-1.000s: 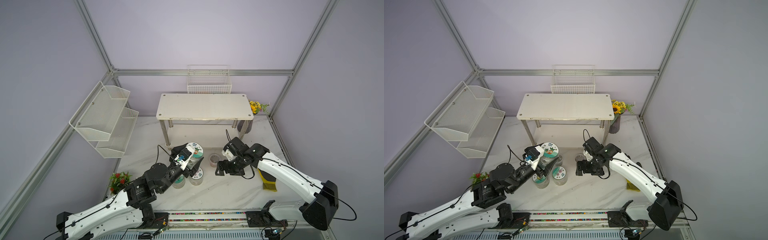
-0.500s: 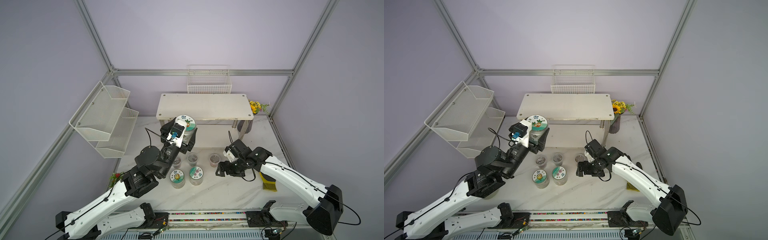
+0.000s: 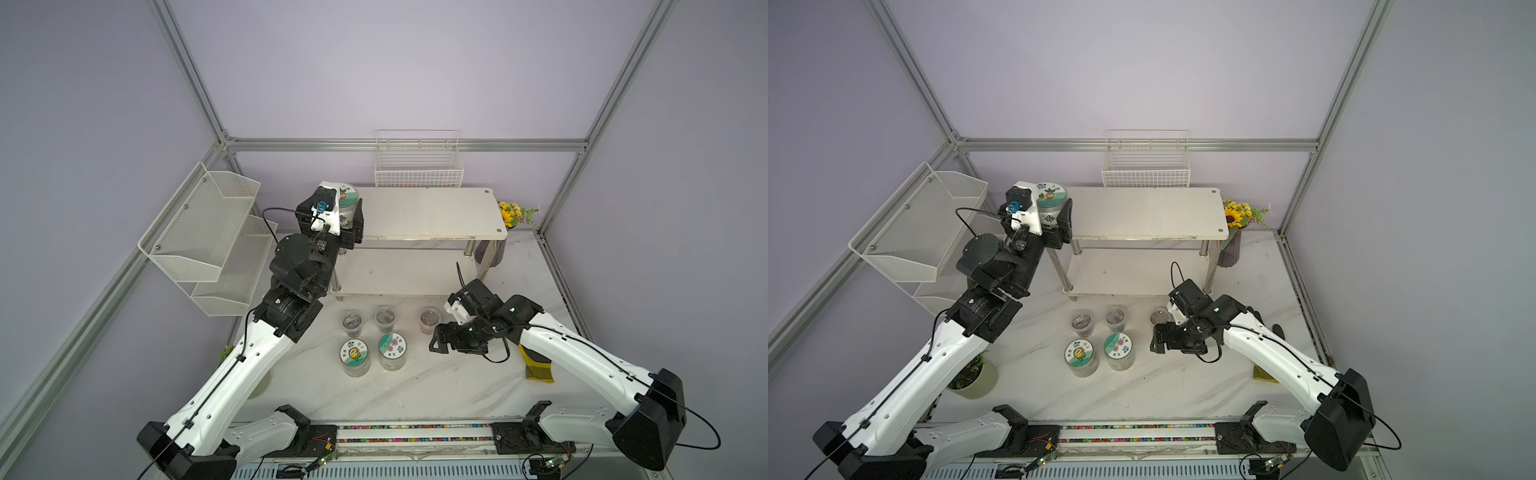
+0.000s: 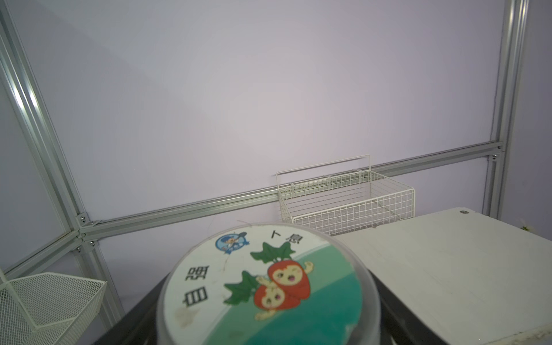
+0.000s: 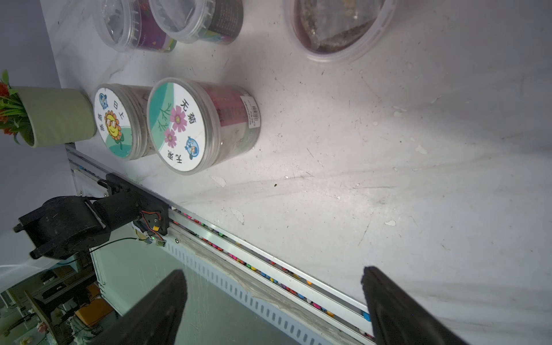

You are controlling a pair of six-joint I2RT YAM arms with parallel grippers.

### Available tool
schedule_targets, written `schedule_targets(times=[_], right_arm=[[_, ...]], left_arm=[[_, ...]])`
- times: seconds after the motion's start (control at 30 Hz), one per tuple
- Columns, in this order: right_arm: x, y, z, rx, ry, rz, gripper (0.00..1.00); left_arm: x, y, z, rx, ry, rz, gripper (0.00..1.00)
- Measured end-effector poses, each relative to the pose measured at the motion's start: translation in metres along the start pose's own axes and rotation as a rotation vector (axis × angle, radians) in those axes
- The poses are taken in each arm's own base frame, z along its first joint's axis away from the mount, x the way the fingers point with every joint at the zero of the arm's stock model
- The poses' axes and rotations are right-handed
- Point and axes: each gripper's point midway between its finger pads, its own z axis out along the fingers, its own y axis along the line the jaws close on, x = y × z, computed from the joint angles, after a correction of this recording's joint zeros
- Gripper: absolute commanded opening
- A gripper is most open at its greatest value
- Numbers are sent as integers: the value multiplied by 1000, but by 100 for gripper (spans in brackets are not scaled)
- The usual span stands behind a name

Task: Place the seed container on the shelf
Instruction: Place the seed jar on the shelf.

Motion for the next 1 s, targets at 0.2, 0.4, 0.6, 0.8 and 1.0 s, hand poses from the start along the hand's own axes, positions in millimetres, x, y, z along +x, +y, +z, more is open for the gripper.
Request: schedule_targets(times=[0.2, 0.4, 0.6, 0.8, 1.0], right_arm=[[-1, 4, 4, -19, 10, -9, 95], [-2, 3, 15, -16, 41, -17, 95], [-2, 3, 19, -18, 55, -28, 95], [-1, 4, 18, -23, 58, -34, 96], [-1, 5, 18, -28, 59, -43, 96]], left_arm=[[37, 11, 28, -11, 71, -36, 40], [56, 18, 44, -15, 96, -65, 40], [60, 13, 61, 6, 94, -83, 40], [60, 5, 75, 27, 74, -97, 40], [74, -4, 92, 51, 82, -111, 40]])
